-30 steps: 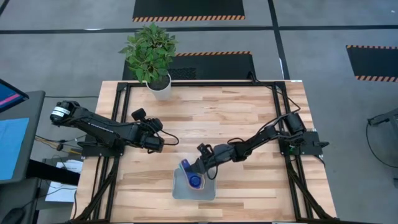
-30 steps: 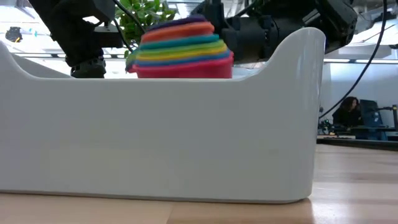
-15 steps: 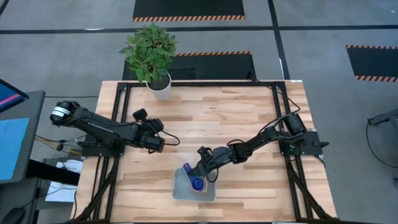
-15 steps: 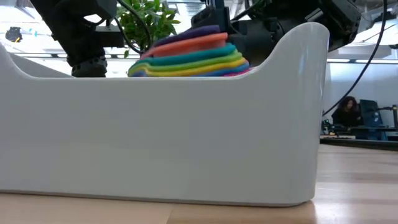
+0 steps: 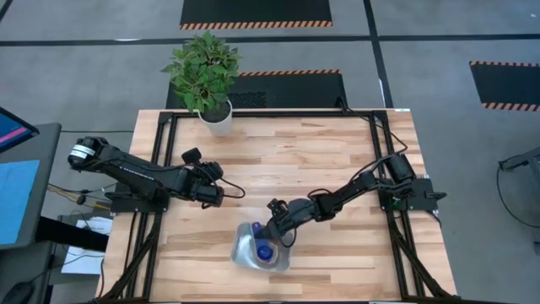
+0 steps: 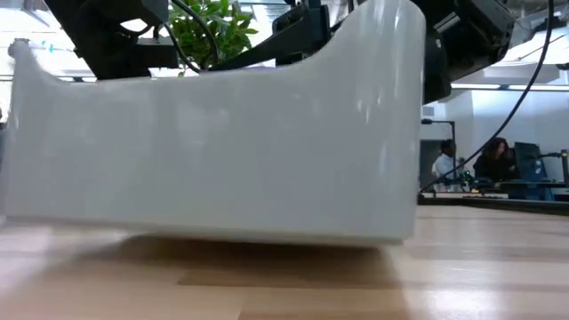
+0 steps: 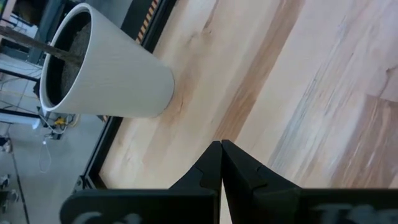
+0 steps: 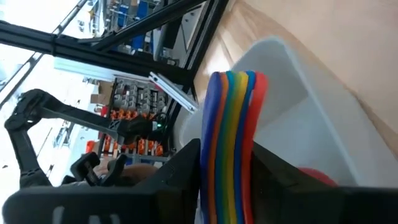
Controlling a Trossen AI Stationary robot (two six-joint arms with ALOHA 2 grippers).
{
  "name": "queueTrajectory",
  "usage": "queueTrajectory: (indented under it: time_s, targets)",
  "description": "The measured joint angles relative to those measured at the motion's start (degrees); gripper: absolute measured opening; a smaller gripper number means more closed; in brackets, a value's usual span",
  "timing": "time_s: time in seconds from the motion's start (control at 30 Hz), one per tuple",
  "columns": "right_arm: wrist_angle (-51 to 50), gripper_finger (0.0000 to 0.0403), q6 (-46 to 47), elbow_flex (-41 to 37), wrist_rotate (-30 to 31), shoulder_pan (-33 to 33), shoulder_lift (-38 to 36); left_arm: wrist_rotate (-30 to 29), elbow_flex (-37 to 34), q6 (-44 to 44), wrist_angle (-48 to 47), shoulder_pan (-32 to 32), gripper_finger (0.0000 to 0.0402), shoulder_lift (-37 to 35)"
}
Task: Nest measuring cups in basket
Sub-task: Put the stacked measuring cups into the gray bin
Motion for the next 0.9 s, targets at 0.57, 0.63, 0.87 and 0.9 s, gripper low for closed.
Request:
queueTrajectory:
  time_s: [0.57, 0.63, 0.87, 0.9]
  targets:
    - [2.49, 0.0144, -0.02, -0.05, -2.85, 0.11, 0.02, 1.31, 0.0, 1.44, 0.17, 0.0, 0.0, 0.0]
    - [2.38, 0.0158, -0.04, -0.05, -2.98, 0.33, 0.02, 1.31, 0.0, 1.44, 0.17, 0.0, 0.0, 0.0]
    - [2.28, 0.0195, -0.51, 0.06, -2.94, 0.82, -0.08, 1.34, 0.0, 1.72, 0.71, 0.0, 0.0, 0.0]
    - [2.28, 0.0198, -0.67, 0.06, -2.94, 0.7, -0.09, 1.34, 0.0, 1.73, 1.03, 0.0, 0.0, 0.0]
